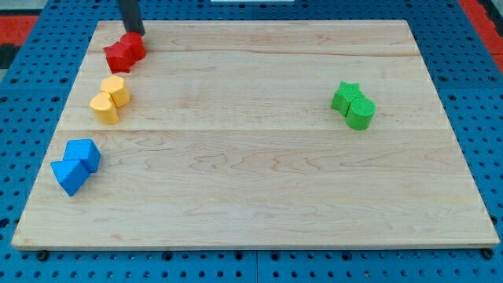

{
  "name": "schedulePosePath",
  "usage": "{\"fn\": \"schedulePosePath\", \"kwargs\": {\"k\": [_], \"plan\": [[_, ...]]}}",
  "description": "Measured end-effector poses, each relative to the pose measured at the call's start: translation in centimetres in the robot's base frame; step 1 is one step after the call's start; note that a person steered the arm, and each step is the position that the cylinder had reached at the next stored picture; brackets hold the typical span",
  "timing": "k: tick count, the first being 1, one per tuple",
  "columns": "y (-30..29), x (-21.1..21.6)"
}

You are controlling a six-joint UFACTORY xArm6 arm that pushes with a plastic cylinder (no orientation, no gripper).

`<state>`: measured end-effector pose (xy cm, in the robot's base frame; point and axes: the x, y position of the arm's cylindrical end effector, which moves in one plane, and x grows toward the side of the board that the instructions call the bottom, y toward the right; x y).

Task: Separate the yellow hexagon from yellow heart

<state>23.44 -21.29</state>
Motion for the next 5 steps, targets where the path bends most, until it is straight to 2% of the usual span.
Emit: {"fn": "schedulePosePath", "kwargs": {"k": [2, 3, 4, 5], "plan": [[-2.1, 2.7], [-2.8, 2.3], [-7.5, 2.3], [-9.2, 2.6]]}}
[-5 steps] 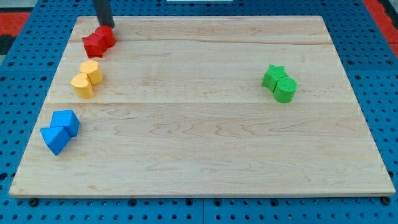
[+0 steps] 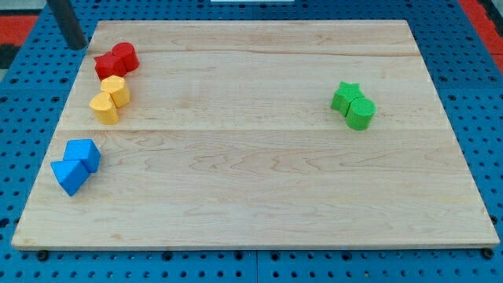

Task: Separate the yellow hexagon from yellow heart

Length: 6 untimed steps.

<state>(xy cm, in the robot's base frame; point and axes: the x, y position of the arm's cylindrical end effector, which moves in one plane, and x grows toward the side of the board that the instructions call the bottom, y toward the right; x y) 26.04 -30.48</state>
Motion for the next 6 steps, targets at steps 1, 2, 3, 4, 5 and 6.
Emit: {"fn": "schedulePosePath", "kwargs": {"k": [1, 2, 3, 4, 5, 6], "plan": [[0.0, 3.8], [0.6, 8.9], [4.9, 9.7], [11.5, 9.9], [15.1, 12.3], [17.8, 14.9]]}}
